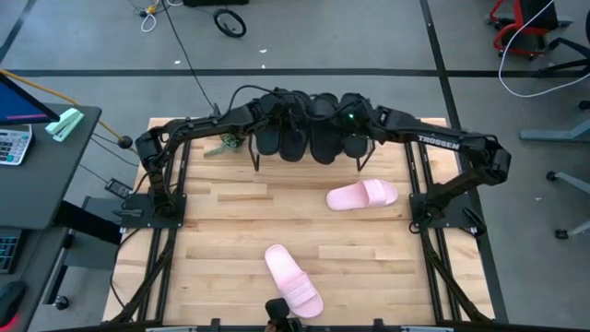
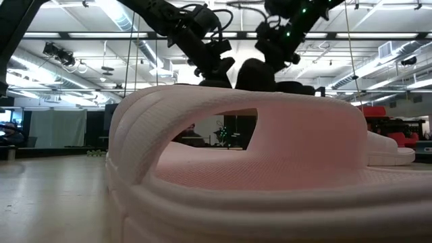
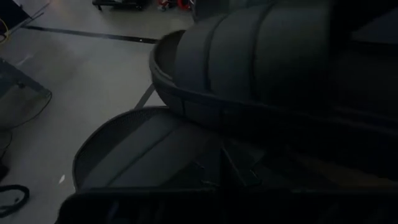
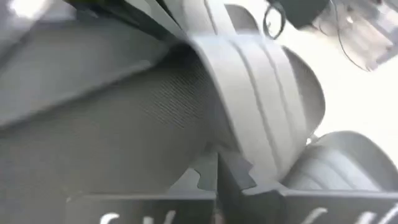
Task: Pick and place slides into the shelf
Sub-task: Put the black slide on the shelf
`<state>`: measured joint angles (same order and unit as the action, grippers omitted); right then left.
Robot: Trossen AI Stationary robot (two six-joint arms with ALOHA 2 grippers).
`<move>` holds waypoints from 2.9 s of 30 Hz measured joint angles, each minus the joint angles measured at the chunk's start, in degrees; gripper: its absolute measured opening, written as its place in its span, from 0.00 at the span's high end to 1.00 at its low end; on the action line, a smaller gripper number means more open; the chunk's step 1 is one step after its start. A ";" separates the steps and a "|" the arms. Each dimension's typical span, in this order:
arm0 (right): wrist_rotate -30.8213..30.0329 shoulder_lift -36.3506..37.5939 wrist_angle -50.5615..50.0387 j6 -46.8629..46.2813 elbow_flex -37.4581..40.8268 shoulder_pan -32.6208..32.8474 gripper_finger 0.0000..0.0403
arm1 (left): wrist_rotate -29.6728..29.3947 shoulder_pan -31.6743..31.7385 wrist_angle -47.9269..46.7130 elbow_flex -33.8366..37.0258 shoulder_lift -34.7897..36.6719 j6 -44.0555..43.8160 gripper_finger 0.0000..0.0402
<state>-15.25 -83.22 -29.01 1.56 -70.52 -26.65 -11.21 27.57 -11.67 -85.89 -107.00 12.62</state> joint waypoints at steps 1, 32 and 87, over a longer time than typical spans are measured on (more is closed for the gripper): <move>0.01 0.69 0.22 0.00 0.00 0.59 1.00 | -0.02 0.00 0.01 0.00 0.00 0.00 1.00; 14.85 -5.07 13.00 4.44 -0.09 2.02 1.00 | 0.14 0.15 0.23 0.02 -0.04 1.53 1.00; 6.50 -7.09 4.07 -0.02 0.22 -3.43 1.00 | -4.14 -2.86 -0.99 0.20 1.42 1.57 1.00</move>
<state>-8.75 -90.31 -24.94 1.55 -70.30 -30.08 -15.34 24.71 -12.66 -85.69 -105.58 14.20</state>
